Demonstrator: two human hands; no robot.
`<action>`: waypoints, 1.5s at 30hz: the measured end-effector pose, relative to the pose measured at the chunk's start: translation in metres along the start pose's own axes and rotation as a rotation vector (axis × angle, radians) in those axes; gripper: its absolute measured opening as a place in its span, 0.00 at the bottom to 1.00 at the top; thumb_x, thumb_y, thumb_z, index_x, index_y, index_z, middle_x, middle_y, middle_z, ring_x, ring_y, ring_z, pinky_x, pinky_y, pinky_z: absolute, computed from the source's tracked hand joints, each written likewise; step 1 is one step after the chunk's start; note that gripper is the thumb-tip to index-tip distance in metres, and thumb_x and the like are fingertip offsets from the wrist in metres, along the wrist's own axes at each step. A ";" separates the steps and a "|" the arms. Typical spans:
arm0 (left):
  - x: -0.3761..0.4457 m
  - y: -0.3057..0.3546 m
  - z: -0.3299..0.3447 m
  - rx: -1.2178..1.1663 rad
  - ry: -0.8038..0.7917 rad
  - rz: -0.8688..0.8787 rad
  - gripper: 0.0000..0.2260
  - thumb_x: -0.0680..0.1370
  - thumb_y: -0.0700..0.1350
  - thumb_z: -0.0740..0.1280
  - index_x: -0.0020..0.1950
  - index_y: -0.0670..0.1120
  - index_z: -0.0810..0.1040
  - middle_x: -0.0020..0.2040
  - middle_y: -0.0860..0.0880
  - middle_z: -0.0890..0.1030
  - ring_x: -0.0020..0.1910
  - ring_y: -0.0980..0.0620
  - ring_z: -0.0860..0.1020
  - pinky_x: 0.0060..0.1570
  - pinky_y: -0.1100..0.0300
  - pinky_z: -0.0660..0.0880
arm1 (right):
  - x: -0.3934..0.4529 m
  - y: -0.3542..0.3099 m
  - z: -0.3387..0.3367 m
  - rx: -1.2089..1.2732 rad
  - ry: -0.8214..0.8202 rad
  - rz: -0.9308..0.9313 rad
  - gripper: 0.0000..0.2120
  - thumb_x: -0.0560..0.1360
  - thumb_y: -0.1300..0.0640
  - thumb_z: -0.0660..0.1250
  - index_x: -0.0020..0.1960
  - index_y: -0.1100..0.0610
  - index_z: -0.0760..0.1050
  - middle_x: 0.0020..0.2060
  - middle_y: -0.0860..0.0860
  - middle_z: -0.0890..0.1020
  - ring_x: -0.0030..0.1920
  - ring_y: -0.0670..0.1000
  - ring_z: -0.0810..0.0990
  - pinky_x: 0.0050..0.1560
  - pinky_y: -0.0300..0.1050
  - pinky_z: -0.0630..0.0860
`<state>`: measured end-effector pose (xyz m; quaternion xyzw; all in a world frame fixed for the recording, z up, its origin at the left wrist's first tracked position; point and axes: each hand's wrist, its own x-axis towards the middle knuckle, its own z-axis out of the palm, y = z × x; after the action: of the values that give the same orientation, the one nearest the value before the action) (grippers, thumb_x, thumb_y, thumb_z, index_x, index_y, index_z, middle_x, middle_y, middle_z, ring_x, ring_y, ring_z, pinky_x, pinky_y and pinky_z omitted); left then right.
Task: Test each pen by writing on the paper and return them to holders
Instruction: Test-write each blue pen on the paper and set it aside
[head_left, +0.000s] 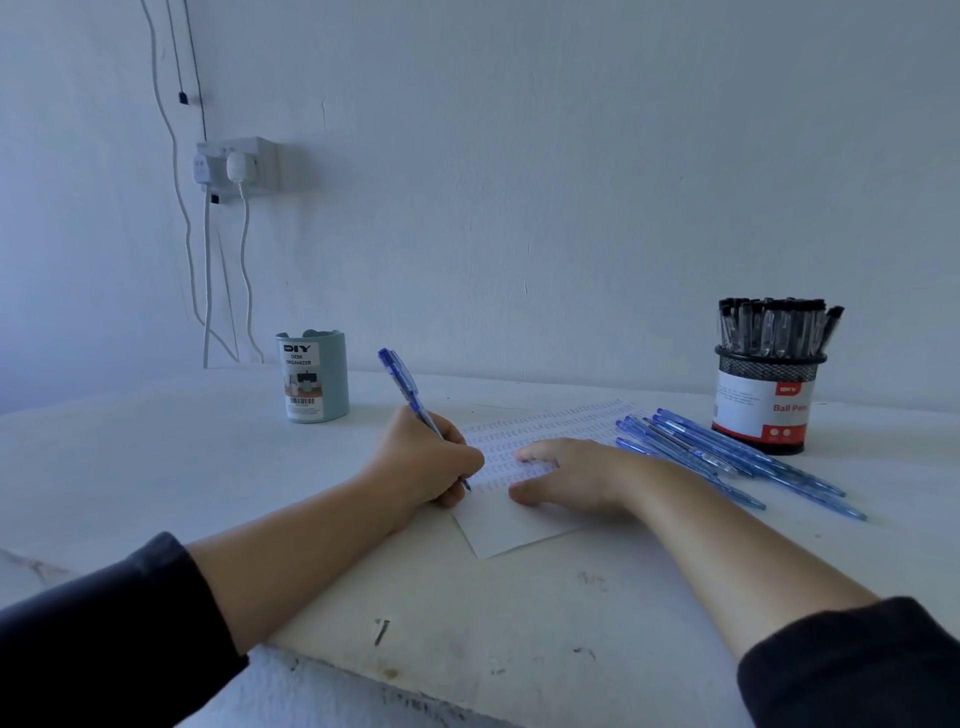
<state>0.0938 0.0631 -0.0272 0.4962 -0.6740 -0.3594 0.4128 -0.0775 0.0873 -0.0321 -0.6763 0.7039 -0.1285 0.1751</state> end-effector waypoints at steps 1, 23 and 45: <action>0.000 0.000 0.000 -0.001 0.001 0.002 0.07 0.67 0.31 0.66 0.31 0.40 0.73 0.22 0.46 0.74 0.19 0.52 0.73 0.23 0.65 0.71 | -0.001 0.000 0.000 -0.001 -0.003 -0.004 0.31 0.72 0.39 0.64 0.73 0.41 0.60 0.75 0.45 0.61 0.74 0.51 0.59 0.73 0.53 0.57; -0.001 -0.001 0.001 0.025 0.001 0.018 0.06 0.67 0.32 0.66 0.31 0.40 0.74 0.23 0.45 0.74 0.19 0.53 0.73 0.24 0.64 0.72 | -0.003 -0.003 -0.001 -0.024 -0.006 -0.015 0.30 0.74 0.40 0.63 0.74 0.42 0.60 0.75 0.45 0.60 0.74 0.51 0.59 0.73 0.52 0.56; -0.001 -0.001 0.002 0.016 -0.037 0.042 0.06 0.67 0.32 0.66 0.32 0.40 0.74 0.23 0.45 0.73 0.19 0.53 0.71 0.23 0.65 0.70 | -0.003 -0.003 -0.001 -0.015 -0.009 -0.002 0.31 0.73 0.39 0.63 0.74 0.41 0.60 0.75 0.45 0.61 0.74 0.51 0.59 0.73 0.52 0.57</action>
<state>0.0929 0.0644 -0.0289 0.4786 -0.6945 -0.3544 0.4039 -0.0750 0.0897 -0.0295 -0.6789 0.7032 -0.1204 0.1732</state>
